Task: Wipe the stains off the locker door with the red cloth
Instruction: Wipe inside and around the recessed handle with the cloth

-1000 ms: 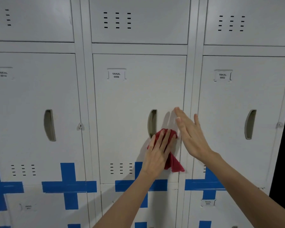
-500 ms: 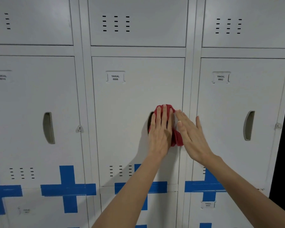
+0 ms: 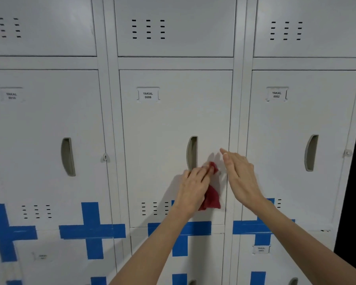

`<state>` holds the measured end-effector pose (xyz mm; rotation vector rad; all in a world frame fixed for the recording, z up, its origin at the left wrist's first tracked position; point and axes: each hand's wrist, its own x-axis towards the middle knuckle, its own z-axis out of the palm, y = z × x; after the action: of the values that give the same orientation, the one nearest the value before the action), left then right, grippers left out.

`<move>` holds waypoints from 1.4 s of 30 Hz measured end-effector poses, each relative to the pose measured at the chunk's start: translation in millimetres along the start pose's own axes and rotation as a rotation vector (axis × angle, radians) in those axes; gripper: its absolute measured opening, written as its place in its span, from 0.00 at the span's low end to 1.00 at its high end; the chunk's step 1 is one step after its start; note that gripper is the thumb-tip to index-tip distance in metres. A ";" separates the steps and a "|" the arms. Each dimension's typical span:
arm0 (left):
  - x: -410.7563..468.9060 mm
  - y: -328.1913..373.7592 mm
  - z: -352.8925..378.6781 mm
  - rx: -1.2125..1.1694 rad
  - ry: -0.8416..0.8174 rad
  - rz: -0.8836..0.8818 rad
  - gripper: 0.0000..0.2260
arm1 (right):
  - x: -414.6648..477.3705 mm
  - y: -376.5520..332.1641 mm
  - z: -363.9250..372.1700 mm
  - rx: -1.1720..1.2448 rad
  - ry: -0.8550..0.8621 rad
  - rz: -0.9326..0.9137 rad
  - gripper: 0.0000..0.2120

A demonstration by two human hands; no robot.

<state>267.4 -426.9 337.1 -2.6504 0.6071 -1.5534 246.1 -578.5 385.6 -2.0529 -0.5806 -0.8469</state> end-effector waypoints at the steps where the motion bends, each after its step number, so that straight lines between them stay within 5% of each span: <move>1: -1.1 -2.3 -7.2 -0.092 0.052 -0.056 0.29 | -2.7 -3.7 3.3 0.091 0.005 0.050 0.21; 5: -14.1 -18.0 -41.6 -0.612 0.117 -0.437 0.17 | -8.4 -18.3 21.8 0.347 -0.181 0.307 0.13; 9: -21.7 -28.9 -70.0 -0.791 0.052 -0.539 0.17 | -4.4 -34.5 36.2 0.778 -0.386 0.520 0.16; 17: -26.6 -44.6 -78.1 -0.879 0.119 -0.749 0.09 | -9.2 -47.3 46.1 0.769 -0.629 0.395 0.20; 20: -22.1 -49.0 -81.4 -1.006 0.115 -0.772 0.07 | -13.4 -47.6 54.5 0.635 -0.532 0.340 0.14; 25: -7.3 -57.8 -82.1 -1.150 0.074 -0.870 0.04 | -8.6 -44.3 59.6 0.871 -0.419 0.508 0.11; 29: 8.1 -59.3 -84.0 -1.072 0.084 -0.838 0.03 | -8.9 -48.3 60.0 0.938 -0.475 0.551 0.18; 33: 20.9 -55.2 -88.5 -0.829 0.028 -0.690 0.05 | -3.6 -54.8 54.8 0.739 -0.456 0.436 0.05; 36: 23.5 -52.7 -89.1 -0.723 0.055 -0.655 0.04 | 3.2 -59.2 50.1 0.659 -0.344 0.362 0.06; 40: 13.4 -46.5 -81.7 -0.915 0.059 -0.881 0.06 | 7.0 -61.4 52.0 0.629 -0.230 0.397 0.07; 42: 3.4 -43.4 -79.8 -1.116 -0.102 -1.051 0.14 | 6.6 -59.9 54.6 0.657 -0.246 0.413 0.07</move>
<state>215.7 -373.2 389.2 -4.3571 -0.0764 -1.3336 231.1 -499.4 397.5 -1.5824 -0.4599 -0.1240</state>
